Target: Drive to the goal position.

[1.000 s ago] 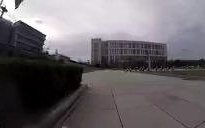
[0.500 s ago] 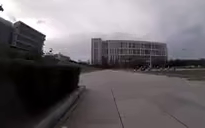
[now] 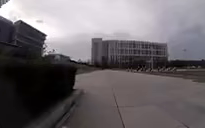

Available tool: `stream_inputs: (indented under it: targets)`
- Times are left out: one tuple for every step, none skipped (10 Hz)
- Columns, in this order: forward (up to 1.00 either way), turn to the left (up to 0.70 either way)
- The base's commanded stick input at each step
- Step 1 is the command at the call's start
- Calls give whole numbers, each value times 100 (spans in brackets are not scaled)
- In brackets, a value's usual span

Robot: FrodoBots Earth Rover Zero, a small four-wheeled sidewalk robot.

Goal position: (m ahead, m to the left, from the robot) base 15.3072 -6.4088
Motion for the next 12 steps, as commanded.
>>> stream_inputs:
  targets:
    - [70, 0]
    - [70, 0]
    - [70, 0]
    - [70, 0]
    - [70, 0]
    - [70, 0]
    - [70, 0]
    - [70, 0]
    - [70, 0]
    - [70, 0]
    - [70, 0]
    - [70, 0]
